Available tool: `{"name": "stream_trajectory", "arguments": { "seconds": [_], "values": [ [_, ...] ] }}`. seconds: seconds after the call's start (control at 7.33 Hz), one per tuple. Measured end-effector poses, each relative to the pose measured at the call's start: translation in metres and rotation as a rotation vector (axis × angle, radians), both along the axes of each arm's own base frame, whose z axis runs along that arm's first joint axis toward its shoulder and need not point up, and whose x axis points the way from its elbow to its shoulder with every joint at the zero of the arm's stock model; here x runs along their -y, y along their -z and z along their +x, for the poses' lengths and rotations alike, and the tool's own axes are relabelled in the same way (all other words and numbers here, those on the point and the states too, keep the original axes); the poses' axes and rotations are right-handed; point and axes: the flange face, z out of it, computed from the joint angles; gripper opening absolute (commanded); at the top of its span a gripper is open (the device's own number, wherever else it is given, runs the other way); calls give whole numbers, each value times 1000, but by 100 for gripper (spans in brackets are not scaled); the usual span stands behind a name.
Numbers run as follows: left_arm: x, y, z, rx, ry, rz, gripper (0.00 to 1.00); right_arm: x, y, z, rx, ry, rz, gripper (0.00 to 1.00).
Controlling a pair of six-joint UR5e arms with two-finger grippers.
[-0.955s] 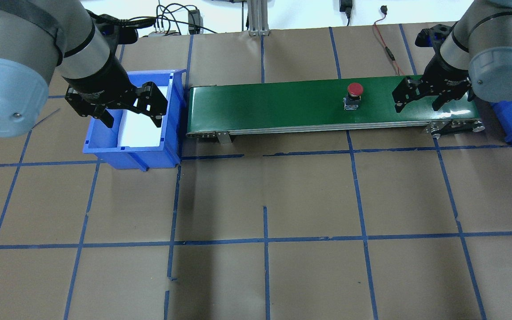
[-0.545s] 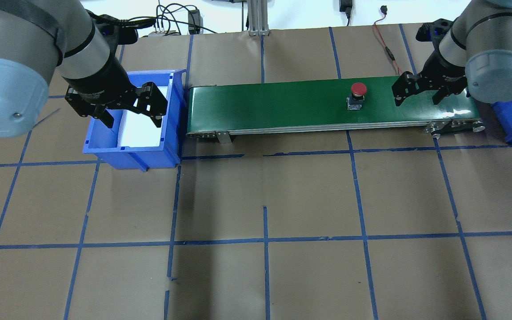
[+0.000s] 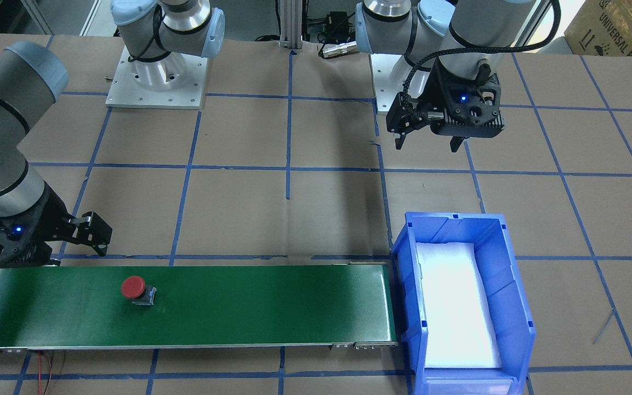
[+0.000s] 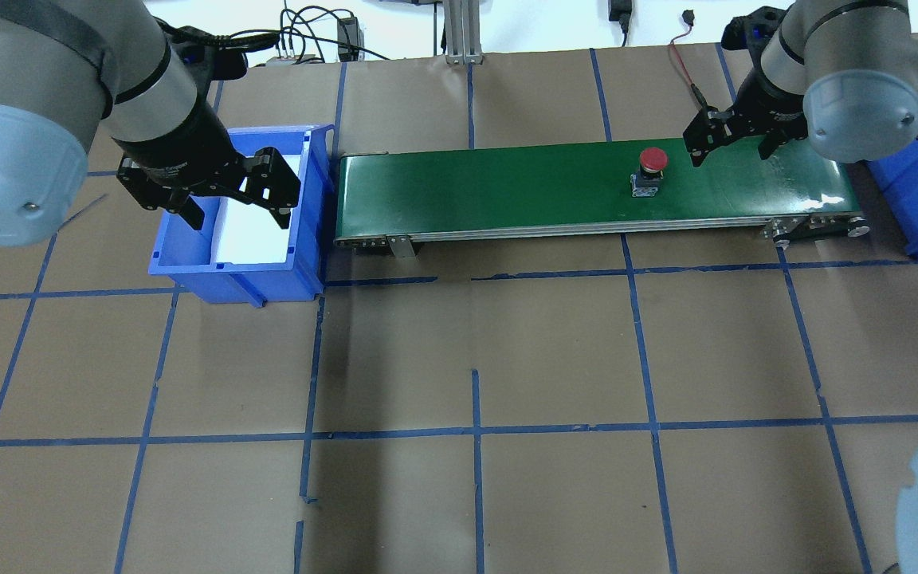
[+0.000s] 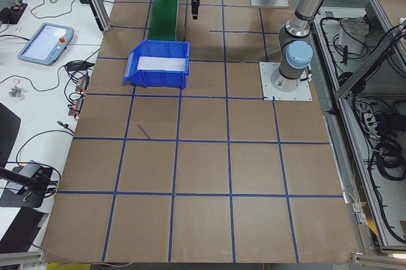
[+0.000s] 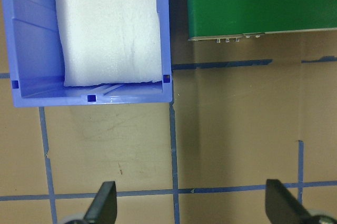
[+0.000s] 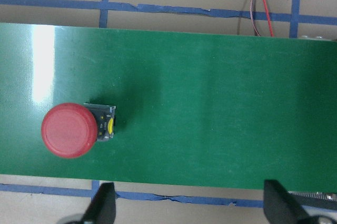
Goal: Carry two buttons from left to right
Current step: 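Move the right gripper over the red button on the conveyor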
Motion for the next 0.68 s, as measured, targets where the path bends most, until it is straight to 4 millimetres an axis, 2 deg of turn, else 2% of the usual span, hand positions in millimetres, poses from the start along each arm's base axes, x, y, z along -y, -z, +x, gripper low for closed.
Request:
{"name": "stream_trajectory", "arguments": {
  "seconds": [0.68],
  "values": [
    [0,0,0,0,0,-1,100,-1,10,1,8,28,19,100]
  ]
}}
